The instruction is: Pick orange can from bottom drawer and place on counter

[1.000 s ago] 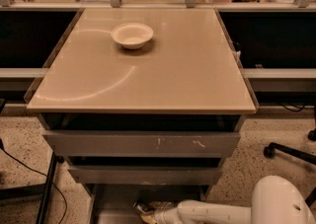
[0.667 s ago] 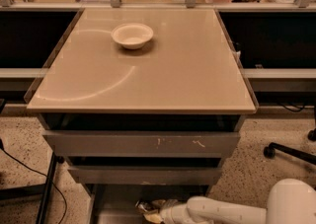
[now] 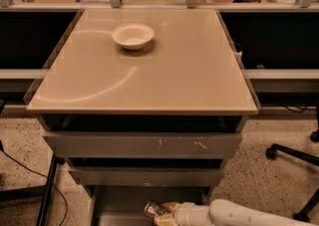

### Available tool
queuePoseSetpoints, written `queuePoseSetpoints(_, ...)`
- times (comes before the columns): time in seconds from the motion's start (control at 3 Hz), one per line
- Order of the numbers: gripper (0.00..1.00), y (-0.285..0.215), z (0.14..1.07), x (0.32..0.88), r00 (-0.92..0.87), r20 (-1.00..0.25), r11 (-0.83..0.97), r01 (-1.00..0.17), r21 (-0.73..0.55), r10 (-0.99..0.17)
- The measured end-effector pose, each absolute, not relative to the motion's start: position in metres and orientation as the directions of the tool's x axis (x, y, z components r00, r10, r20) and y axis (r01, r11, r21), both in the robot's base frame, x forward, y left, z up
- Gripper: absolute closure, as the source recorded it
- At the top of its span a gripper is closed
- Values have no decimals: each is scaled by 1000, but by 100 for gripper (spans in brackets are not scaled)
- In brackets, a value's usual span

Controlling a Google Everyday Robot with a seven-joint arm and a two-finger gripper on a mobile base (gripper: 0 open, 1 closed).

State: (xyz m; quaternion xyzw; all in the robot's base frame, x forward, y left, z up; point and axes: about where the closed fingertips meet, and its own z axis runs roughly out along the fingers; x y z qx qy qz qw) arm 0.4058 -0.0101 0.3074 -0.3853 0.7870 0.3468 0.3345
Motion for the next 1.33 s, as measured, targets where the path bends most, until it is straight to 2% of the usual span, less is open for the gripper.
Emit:
queuePoseSetpoints(0.33, 100, -34, 361, 391, -468, -789, 505, -830, 237, -399)
queuePoseSetpoints(1.33, 100, -38, 403, 399, -413, -793, 471, -863, 184, -448)
